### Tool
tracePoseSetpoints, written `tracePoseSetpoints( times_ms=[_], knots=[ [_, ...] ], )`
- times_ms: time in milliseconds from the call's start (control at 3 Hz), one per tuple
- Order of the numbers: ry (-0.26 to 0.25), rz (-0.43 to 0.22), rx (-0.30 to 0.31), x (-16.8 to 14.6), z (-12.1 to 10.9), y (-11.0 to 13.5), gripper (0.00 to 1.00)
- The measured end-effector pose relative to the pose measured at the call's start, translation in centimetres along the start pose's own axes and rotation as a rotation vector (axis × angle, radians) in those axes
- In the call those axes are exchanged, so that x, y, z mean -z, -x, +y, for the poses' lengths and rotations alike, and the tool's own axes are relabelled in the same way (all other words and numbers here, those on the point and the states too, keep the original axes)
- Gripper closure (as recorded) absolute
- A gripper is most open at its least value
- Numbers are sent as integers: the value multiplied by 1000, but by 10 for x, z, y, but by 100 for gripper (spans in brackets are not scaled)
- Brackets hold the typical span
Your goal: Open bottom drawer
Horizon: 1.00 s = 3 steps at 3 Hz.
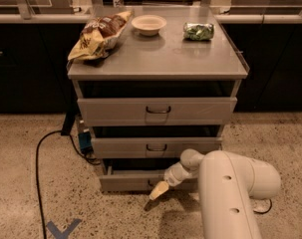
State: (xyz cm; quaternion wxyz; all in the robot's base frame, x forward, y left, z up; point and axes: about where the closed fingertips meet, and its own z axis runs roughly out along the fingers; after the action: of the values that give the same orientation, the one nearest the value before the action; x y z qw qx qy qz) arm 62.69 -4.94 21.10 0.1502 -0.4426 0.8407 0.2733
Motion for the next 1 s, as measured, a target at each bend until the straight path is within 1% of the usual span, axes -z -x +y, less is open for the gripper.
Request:
tracePoseSetpoints(
  times_ms=[333,667,1000],
  knots=[
    [80,-2,-13,18,39,-19,0],
    [80,-2,-13,18,39,-19,0],
    [88,22,-21,5,50,-27,0]
  ],
)
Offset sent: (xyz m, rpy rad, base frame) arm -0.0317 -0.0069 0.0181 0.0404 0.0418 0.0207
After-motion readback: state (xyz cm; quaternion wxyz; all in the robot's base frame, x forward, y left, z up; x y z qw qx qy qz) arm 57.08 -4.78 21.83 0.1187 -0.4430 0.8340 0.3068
